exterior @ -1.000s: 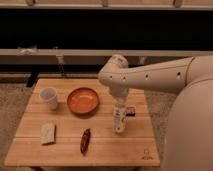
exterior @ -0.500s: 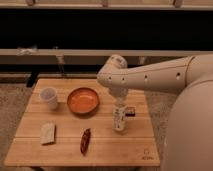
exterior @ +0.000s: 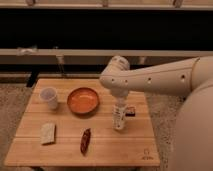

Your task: Stand the bottle upright

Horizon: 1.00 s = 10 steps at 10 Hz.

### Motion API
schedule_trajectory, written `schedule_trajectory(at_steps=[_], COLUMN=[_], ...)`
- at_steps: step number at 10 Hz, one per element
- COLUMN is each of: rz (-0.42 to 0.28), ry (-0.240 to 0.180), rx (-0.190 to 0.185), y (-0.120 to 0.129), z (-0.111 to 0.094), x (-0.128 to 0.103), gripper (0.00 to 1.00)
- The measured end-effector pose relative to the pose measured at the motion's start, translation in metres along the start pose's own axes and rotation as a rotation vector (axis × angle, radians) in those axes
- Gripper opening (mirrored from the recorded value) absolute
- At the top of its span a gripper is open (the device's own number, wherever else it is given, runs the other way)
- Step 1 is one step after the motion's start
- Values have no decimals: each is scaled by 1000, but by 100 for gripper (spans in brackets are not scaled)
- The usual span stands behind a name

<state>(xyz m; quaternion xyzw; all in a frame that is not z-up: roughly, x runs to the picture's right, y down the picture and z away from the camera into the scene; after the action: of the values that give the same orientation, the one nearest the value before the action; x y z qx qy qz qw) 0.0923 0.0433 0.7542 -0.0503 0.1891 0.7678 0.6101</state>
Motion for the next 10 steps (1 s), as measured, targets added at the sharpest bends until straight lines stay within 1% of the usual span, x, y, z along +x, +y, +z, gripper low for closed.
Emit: schedule_trajectory(at_steps=[1, 2, 4, 6, 7, 8, 10], rz=[-19, -47, -102, -172, -202, -255, -307], ry=[-8, 1, 9, 10, 7, -5, -23], rx=[-65, -97, -141, -200, -223, -262, -298], y=[-5, -4, 0, -2, 1, 4, 4], z=[-1, -3, -7, -12, -13, -16, -19], x=[-4, -6, -9, -12, -12, -11, -10], gripper=[0, 0, 0, 0, 0, 0, 0])
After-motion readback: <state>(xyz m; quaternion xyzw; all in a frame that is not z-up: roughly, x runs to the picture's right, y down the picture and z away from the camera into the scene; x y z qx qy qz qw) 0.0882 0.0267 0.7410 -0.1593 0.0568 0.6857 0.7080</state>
